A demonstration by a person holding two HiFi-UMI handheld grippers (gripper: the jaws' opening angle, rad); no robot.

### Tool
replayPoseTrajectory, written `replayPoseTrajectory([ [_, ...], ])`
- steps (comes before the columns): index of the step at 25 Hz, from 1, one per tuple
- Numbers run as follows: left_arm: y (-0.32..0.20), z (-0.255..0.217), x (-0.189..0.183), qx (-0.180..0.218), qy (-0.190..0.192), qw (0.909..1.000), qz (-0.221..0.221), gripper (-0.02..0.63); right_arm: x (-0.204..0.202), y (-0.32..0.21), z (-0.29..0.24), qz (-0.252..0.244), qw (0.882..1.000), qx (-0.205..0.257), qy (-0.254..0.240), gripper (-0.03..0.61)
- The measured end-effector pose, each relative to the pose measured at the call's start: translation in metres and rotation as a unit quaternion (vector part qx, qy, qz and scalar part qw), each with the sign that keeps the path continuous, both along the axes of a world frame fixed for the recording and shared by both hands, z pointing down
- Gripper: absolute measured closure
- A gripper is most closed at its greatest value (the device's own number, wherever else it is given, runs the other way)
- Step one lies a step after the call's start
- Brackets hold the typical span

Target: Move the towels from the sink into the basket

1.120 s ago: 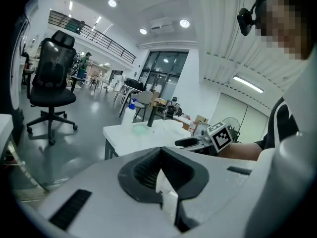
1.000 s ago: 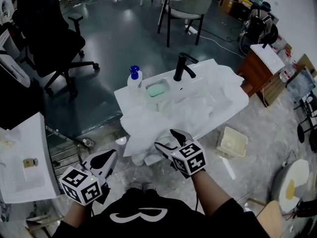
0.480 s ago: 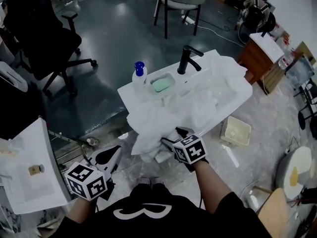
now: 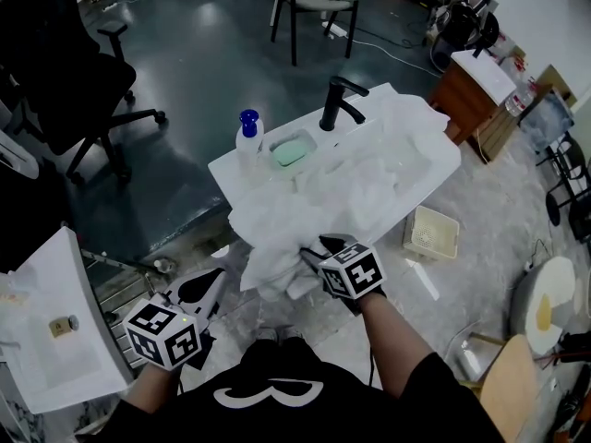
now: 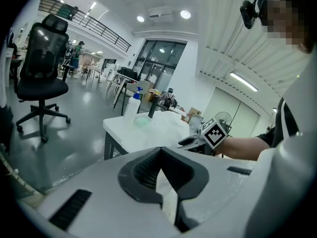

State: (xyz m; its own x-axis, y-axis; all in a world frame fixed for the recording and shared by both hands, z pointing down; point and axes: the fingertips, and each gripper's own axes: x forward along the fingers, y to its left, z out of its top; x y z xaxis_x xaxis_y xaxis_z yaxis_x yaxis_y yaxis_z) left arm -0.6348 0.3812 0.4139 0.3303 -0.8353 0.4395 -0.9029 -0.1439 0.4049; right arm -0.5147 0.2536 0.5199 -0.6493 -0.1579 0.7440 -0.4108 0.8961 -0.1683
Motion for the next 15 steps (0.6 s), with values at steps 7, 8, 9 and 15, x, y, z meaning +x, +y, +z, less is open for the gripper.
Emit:
replayPoseTrajectory([
  [7, -0.004, 0.006, -0.004, -0.003, 0.006, 0.9999, 0.012, 0.606, 0.000, 0.003, -0.010, 0.007, 1.000, 0.013, -0.005, 0.466],
  [8, -0.005, 0.006, -0.005, -0.003, 0.006, 0.9999, 0.013, 0.607, 0.000, 0.004, -0.012, 0.009, 1.000, 0.016, -0.007, 0.469],
  [9, -0.006, 0.007, -0.007, -0.002, 0.007, 0.9999, 0.015, 0.606, 0.000, 0.005, -0.015, 0.011, 1.000, 0.019, -0.011, 0.472],
  [15, -0.010, 0.010, -0.012, 0.004, 0.011, 0.9996, 0.025, 0.606, -0.008, 0.014, -0.044, 0.022, 0.998, 0.037, -0.044, 0.479],
])
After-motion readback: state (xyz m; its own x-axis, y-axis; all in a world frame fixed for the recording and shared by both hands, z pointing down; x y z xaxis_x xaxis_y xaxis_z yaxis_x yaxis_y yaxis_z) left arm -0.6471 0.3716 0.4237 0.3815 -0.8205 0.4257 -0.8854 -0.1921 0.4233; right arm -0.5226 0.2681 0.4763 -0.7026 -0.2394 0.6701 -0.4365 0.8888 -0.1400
